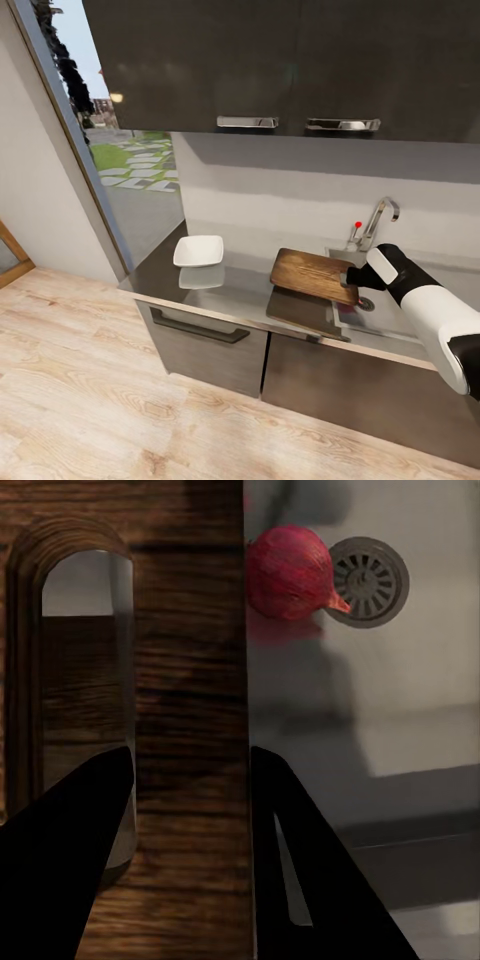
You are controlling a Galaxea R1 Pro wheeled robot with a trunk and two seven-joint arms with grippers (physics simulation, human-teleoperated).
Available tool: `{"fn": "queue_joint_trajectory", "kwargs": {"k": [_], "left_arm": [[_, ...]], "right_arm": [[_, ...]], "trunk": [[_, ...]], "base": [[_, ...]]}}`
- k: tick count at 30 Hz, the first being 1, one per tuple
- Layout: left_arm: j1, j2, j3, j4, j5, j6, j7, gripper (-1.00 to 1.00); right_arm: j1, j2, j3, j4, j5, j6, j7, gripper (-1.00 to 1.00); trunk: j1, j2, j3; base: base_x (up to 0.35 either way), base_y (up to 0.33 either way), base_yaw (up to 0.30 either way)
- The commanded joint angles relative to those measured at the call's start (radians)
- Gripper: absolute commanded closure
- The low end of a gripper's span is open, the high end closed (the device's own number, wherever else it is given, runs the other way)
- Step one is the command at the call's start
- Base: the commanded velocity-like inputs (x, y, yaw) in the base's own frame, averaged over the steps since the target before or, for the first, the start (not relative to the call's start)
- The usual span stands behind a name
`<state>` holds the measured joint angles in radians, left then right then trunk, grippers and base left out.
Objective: In the kitchen, take the Vidalia onion out of the sink, dice it on the chopping board with the paring knife, put the diced onion into the bowl on the countertop, then place both the paring knife and the chopping board into the sink.
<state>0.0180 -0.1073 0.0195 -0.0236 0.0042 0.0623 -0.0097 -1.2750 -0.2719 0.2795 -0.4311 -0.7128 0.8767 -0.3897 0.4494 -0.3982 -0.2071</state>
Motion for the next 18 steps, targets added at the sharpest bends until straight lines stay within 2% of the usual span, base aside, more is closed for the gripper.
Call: {"fn": "queue_joint_trajectory", "kwargs": {"k": [1,6,18], "left_arm": [[0.000,0.000,0.002,-0.003,0.000,0.005,-0.001,-1.00],[0.000,0.000,0.002,-0.003,0.001,0.005,-0.001,-1.00],[0.000,0.000,0.002,-0.003,0.001,0.005,-0.001,-1.00]], "right_arm": [[-0.001,-0.001,0.007,-0.001,-0.011,0.002,-0.008,1.00],[-0.001,-0.001,0.007,-0.001,-0.011,0.002,-0.008,1.00],[-0.001,-0.001,0.008,-0.001,-0.011,0.002,-0.008,1.00]], "trunk": [[0.001,-0.002,-0.002],[0.001,-0.002,-0.002],[0.001,-0.002,-0.002]], "base": [[0.008,0.009,0.000],[0.076,0.070,0.000],[0.003,0.003,0.000]]}}
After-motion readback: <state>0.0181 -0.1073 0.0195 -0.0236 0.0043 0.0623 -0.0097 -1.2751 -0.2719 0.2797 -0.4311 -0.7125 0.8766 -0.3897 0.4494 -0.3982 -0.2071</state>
